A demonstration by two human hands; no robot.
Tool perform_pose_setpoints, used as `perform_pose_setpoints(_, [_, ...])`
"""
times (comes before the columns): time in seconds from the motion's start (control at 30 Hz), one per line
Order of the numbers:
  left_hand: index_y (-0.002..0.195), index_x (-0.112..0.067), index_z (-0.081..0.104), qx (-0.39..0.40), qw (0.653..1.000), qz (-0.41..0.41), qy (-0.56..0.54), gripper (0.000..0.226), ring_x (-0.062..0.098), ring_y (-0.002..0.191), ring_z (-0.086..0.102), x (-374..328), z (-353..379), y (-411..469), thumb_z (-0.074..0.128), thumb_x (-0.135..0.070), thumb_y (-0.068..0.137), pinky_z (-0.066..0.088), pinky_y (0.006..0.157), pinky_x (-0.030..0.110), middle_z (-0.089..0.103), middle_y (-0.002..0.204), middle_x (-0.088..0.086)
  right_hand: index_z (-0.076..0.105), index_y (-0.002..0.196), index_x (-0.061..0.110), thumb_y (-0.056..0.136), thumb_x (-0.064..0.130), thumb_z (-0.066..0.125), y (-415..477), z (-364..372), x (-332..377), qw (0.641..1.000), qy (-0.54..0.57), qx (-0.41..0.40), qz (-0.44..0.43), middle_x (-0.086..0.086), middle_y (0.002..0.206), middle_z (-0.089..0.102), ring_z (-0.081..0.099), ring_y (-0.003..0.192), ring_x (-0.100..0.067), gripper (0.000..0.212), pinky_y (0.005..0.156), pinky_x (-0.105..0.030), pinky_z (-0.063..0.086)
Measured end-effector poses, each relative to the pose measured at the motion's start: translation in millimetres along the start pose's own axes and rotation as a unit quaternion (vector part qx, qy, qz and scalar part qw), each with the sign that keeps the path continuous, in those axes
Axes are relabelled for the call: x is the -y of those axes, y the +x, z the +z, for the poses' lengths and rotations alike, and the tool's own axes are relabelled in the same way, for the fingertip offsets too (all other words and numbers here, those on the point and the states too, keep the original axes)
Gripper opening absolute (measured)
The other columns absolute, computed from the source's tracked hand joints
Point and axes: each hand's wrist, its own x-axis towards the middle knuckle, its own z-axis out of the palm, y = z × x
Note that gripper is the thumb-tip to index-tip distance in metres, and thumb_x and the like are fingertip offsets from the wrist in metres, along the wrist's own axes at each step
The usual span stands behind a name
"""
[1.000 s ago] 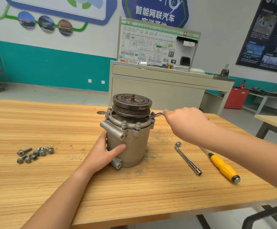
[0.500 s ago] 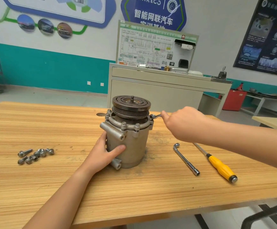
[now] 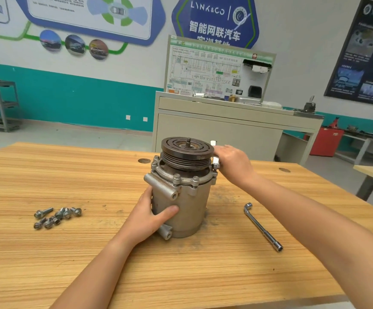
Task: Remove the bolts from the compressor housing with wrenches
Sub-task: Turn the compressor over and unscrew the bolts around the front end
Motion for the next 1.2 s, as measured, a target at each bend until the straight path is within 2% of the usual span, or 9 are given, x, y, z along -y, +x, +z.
perform_pose_setpoints(0.1, [0.109, -0.049, 0.040, 0.002, 1.000, -0.007, -0.001, 0.048, -0.023, 0.101, 0.047, -0.5, -0.2, -0.8, 0.072, -0.030, 0.079, 0.039, 0.072, -0.002, 0.054, 0.118, -0.021, 0.061, 0.116, 0.006, 0.087, -0.005, 0.046, 1.1, -2.8, -1.2, 0.999, -0.020, 0.025, 0.032, -0.013, 0.106, 0.068, 0.062, 0.097, -0.029, 0.035, 0.080, -0.040, 0.049])
perform_pose_setpoints(0.27, [0.106, -0.049, 0.040, -0.001, 1.000, -0.005, 0.002, 0.045, -0.025, 0.097, 0.047, -2.6, 0.7, -1.4, 0.072, -0.030, 0.080, 0.039, 0.069, -0.003, 0.053, 0.116, -0.023, 0.046, 0.116, 0.006, 0.099, 0.021, 0.034, -17.5, -46.1, -13.2, 0.989, 0.005, -0.012, 0.145, -0.008, 0.068, 0.056, 0.056, 0.063, -0.030, 0.026, 0.054, -0.034, 0.039])
perform_pose_setpoints(0.43, [0.106, -0.049, 0.040, 0.003, 1.000, -0.011, -0.009, 0.044, -0.011, 0.104, 0.051, -4.4, 0.3, -2.7, 0.071, -0.032, 0.080, 0.042, 0.072, 0.004, 0.054, 0.115, -0.023, 0.044, 0.105, 0.013, 0.093, 0.008, 0.038, -47.0, -81.9, 10.2, 0.971, -0.170, 0.114, 0.121, 0.003, 0.056, 0.038, 0.038, 0.048, -0.017, 0.015, 0.042, -0.029, 0.025])
perform_pose_setpoints(0.6, [0.112, -0.046, 0.039, 0.003, 1.000, -0.009, -0.006, 0.047, -0.012, 0.105, 0.048, -5.1, 0.3, -2.6, 0.070, -0.031, 0.081, 0.041, 0.076, 0.006, 0.053, 0.118, -0.022, 0.046, 0.112, 0.010, 0.086, -0.003, 0.038, -49.0, -87.3, 38.7, 0.954, -0.209, 0.193, 0.094, 0.003, 0.058, 0.030, 0.041, 0.060, -0.019, 0.030, 0.042, -0.025, 0.021])
perform_pose_setpoints(0.8, [0.120, -0.041, 0.037, 0.000, 1.000, -0.012, -0.003, 0.053, -0.012, 0.106, 0.047, -2.9, 0.0, -1.5, 0.071, -0.034, 0.080, 0.040, 0.078, 0.009, 0.053, 0.119, -0.021, 0.044, 0.124, 0.000, 0.089, -0.003, 0.039, -39.2, -93.7, 64.9, 0.921, -0.268, 0.274, 0.075, -0.003, 0.068, 0.039, 0.046, 0.071, -0.022, 0.035, 0.055, -0.028, 0.035])
perform_pose_setpoints(0.93, [0.122, -0.037, 0.038, -0.003, 1.000, -0.010, -0.003, 0.054, -0.004, 0.108, 0.050, -2.2, 0.9, -0.8, 0.071, -0.032, 0.080, 0.041, 0.082, 0.013, 0.053, 0.119, -0.020, 0.030, 0.135, -0.010, 0.090, -0.006, 0.040, -31.3, -87.6, 81.5, 0.890, -0.312, 0.328, 0.043, -0.018, 0.121, 0.052, 0.056, 0.104, -0.030, 0.046, 0.061, -0.030, 0.038])
perform_pose_setpoints(1.03, [0.119, -0.039, 0.038, -0.003, 1.000, -0.009, -0.001, 0.052, -0.011, 0.105, 0.049, -3.8, 0.9, -1.4, 0.071, -0.032, 0.080, 0.041, 0.077, 0.008, 0.053, 0.116, -0.022, 0.041, 0.131, -0.001, 0.091, -0.003, 0.039, -31.3, -92.3, 70.1, 0.888, -0.337, 0.312, -0.008, -0.006, 0.091, 0.055, 0.057, 0.081, -0.025, 0.040, 0.052, -0.025, 0.035])
perform_pose_setpoints(1.1, [0.115, -0.041, 0.039, -0.002, 1.000, -0.009, -0.006, 0.049, -0.016, 0.101, 0.048, -4.3, 0.9, -1.4, 0.071, -0.031, 0.080, 0.041, 0.075, 0.006, 0.054, 0.116, -0.022, 0.037, 0.133, 0.001, 0.092, -0.001, 0.037, -35.0, -94.7, 53.4, 0.890, -0.349, 0.293, -0.024, -0.002, 0.065, 0.037, 0.043, 0.059, -0.019, 0.041, 0.041, -0.024, 0.026])
perform_pose_setpoints(1.2, [0.110, -0.044, 0.041, 0.001, 1.000, -0.010, -0.015, 0.045, -0.013, 0.103, 0.050, -4.7, 1.2, -1.7, 0.072, -0.030, 0.080, 0.043, 0.076, 0.008, 0.055, 0.116, -0.020, 0.034, 0.127, 0.007, 0.091, 0.001, 0.037, -35.9, -88.9, 21.3, 0.893, -0.361, 0.265, -0.025, 0.002, 0.059, 0.032, 0.032, 0.046, -0.015, 0.037, 0.039, -0.027, 0.019])
